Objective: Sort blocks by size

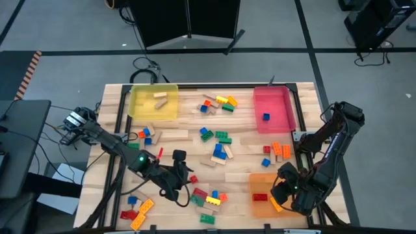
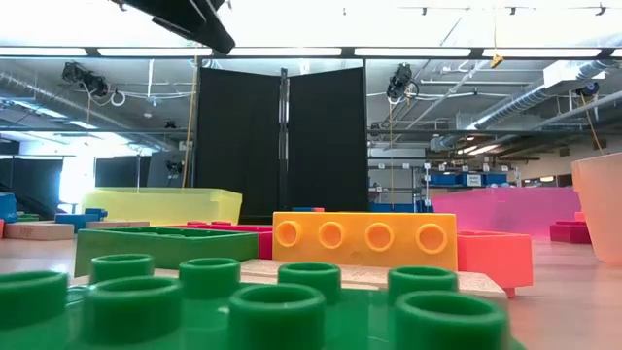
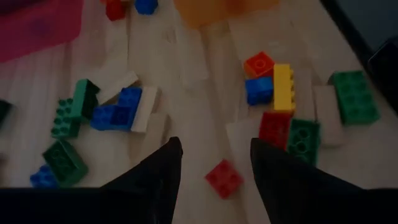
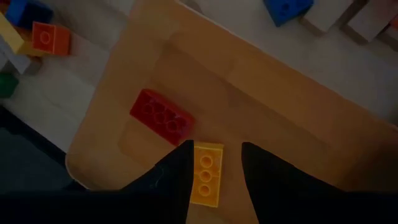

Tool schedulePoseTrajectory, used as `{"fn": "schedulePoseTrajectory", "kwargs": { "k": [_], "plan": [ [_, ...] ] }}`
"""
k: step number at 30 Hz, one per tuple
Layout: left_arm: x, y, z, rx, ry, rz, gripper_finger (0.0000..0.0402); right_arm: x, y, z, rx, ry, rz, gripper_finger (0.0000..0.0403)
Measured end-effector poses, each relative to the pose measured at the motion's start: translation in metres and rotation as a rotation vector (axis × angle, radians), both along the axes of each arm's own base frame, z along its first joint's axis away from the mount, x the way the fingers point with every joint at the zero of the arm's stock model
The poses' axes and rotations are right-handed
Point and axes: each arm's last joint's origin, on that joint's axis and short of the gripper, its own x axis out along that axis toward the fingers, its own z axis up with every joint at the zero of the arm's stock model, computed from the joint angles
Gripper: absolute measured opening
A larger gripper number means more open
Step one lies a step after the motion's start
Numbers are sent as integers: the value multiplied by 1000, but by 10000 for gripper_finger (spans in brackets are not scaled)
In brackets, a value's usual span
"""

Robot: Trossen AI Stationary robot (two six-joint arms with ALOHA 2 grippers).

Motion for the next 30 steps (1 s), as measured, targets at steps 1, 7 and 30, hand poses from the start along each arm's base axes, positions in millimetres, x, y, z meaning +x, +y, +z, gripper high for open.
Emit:
{"fn": "schedulePoseTrajectory", "kwargs": {
  "k": [1,7,30],
  "plan": [
    [0,1,0,27,2,-22,198,0,0,0,1,-1,-9,148],
    [4,10,-5,96,43,-158,198,2,-1,0,18,-4,-77,148],
    [10,45,-36,32,128,-201,198,13,-6,1,38,-65,-209,148]
  ]
}}
